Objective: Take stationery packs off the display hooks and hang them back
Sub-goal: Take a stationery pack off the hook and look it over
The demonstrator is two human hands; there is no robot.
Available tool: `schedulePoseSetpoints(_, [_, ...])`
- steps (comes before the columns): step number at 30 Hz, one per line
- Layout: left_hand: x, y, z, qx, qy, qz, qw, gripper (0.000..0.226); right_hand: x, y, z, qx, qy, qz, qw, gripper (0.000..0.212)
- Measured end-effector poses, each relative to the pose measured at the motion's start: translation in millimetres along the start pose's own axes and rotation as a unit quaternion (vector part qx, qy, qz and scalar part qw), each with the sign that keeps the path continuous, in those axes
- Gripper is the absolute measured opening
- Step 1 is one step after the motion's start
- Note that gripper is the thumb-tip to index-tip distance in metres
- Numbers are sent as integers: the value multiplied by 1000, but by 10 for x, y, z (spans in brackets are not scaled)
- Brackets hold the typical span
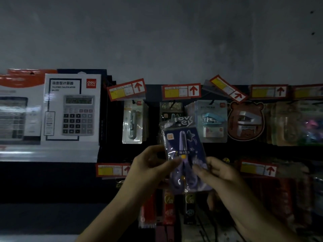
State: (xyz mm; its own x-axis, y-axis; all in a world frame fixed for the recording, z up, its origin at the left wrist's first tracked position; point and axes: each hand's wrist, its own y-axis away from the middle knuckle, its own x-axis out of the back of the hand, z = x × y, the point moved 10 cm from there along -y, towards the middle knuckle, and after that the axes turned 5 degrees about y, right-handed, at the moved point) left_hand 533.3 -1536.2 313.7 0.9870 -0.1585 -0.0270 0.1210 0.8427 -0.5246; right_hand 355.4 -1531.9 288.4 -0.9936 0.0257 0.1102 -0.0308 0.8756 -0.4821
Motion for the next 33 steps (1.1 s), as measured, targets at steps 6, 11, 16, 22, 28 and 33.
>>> schedulePoseSetpoints(6, [-91,-88,-123,3,-13,-44,999,42,44,-159,-61,18,7,15,1000,19])
schedulePoseSetpoints(11, [24,-256,61,-51,-115,9,992,14,208,-315,-272,81,12,106,991,16])
schedulePoseSetpoints(16, [93,-429,751,-301,-434,137,838,39,243,-439,-258,95,12,116,989,18])
schedulePoseSetpoints(22, [-94,-770,1133,-378,-623,178,662,78,247,-572,-198,89,16,114,989,4])
schedulePoseSetpoints(28, [-243,-835,1267,-356,-695,179,599,84,220,-657,-211,71,-21,118,990,14])
schedulePoseSetpoints(33, [-273,-828,1357,-370,-682,155,611,73,173,-648,-272,84,-14,117,989,15])
